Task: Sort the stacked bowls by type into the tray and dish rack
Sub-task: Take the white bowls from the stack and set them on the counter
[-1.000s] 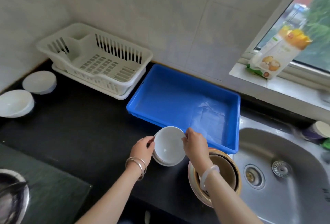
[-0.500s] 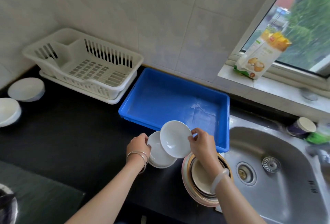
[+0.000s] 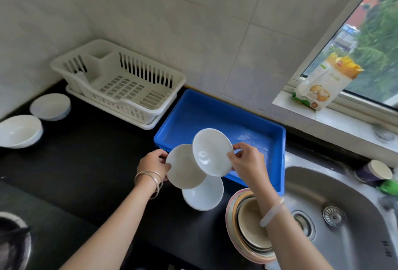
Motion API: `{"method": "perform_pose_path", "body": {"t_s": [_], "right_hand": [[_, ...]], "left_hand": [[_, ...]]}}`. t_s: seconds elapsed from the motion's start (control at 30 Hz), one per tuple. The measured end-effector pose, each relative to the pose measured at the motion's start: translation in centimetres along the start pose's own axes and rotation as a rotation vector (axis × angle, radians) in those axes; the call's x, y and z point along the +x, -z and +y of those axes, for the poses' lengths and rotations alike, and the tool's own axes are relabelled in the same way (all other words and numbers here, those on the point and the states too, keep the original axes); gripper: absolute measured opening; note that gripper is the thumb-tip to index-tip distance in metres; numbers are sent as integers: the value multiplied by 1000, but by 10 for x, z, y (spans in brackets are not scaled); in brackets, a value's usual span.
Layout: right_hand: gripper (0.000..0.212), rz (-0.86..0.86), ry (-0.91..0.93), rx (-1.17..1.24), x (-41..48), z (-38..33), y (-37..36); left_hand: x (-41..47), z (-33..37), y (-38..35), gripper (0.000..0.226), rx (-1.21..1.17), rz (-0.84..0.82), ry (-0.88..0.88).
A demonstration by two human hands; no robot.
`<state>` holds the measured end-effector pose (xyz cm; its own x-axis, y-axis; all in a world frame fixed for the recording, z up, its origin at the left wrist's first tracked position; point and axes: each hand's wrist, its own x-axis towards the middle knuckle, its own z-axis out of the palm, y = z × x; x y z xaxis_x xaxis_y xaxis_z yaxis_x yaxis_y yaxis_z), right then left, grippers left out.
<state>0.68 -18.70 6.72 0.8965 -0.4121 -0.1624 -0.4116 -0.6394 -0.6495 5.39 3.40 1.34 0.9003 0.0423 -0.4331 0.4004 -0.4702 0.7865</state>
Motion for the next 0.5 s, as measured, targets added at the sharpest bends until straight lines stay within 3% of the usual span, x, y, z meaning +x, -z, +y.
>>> {"method": "perform_pose_path", "body": {"t_s": [0.2,0.5], "right_hand": [[5,-74,50,55,18,-49,-42],[9,-322,-9,212,48,-115,-165]], "left_hand": [[15,-24,74,22,-140,172,75],[37,-106,164,22,-428,420,315]]}}
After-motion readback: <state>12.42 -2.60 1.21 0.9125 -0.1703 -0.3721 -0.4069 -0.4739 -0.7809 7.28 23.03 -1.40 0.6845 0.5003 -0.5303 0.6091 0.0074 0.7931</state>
